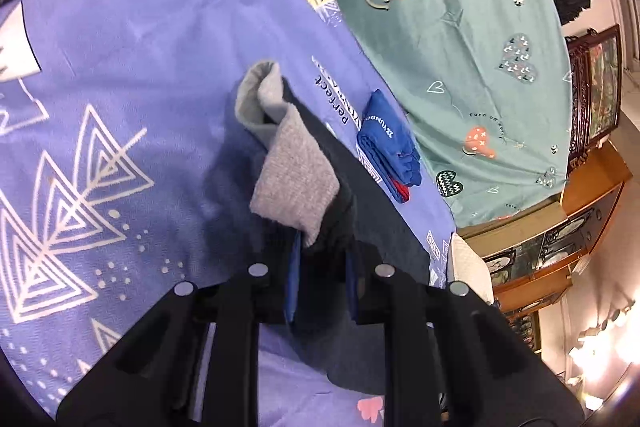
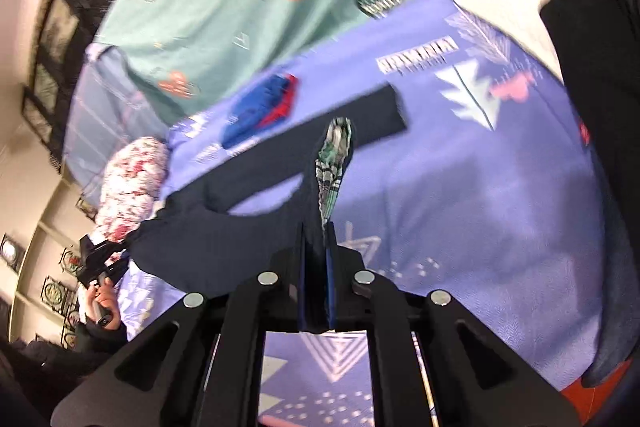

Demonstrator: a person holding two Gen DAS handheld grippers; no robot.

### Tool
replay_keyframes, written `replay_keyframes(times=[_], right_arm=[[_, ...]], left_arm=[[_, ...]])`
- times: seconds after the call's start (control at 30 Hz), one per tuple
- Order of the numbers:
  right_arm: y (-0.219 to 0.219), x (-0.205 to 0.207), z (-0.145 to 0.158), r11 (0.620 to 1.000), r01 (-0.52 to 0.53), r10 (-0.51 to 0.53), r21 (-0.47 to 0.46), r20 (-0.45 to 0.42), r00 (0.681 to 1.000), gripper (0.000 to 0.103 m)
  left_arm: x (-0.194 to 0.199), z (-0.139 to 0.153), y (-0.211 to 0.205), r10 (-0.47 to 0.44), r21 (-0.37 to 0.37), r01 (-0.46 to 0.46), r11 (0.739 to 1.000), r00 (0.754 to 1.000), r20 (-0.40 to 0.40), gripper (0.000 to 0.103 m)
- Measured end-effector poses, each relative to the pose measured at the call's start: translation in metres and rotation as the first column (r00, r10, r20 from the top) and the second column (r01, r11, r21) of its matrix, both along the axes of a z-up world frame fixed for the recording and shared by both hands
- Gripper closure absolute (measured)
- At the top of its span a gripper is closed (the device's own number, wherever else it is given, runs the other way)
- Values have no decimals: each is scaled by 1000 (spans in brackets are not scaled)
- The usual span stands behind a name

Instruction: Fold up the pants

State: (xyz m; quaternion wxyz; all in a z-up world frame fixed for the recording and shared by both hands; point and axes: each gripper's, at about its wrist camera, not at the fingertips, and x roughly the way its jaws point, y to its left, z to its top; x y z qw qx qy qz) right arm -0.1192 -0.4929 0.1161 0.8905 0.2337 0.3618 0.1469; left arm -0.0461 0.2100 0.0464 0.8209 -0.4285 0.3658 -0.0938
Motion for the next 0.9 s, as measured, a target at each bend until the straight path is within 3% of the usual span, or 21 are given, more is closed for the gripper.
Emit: replay_keyframes(times=[0.13,0.23,0.3,0.4,0.47,0.5,0.53,0.6,0.7,0.73,0.83,0.9], right_arm=[[-6,-6,12,997,29,-30,-70,-12,999,94],[-13,9,-28,988,49,-77,-149,-188,979,90],[-19,16,-57,948,102,-190,-301,-279,941,88],[-24,17,-66,896,183,-303,-404,-258,917,78],[-12,19,-58,928,153,-239,-340,-225,945,72],[4,21,-54,943,102,-174,-317,-209,962,67],[27,25,-50,950,21,-85,-310,-196,977,67],[60,34,-52,946,-92,27,-310,-206,978,66],[94,49,-77,934,-195,110,-300,-280,954,66],[101,54,-85,931,-208,112,-299,-309,945,66],[106,64,-122,924,-245,98,-294,-438,894,66],[108,66,-118,923,-238,91,-301,-431,898,66]], left_arm=[[-3,-14,5,-15,50,20,999,996,-87,85],[-4,-48,15,-22,82,42,996,972,-235,80],[-9,-62,23,-19,88,47,995,955,-296,76],[-18,-53,29,4,147,40,988,956,-293,71],[-18,-33,18,-29,198,78,977,970,-240,56],[-18,-29,9,-53,218,102,971,974,-220,37],[-18,-24,-2,-81,241,129,962,977,-200,25],[-11,-27,-26,-145,278,196,940,970,-195,24],[4,-72,-35,-165,256,243,936,942,-291,25],[2,-71,-34,-157,268,227,936,953,-258,24],[1,-64,-35,-181,303,263,916,945,-272,24],[4,-55,-25,-212,240,274,931,944,-254,24]])
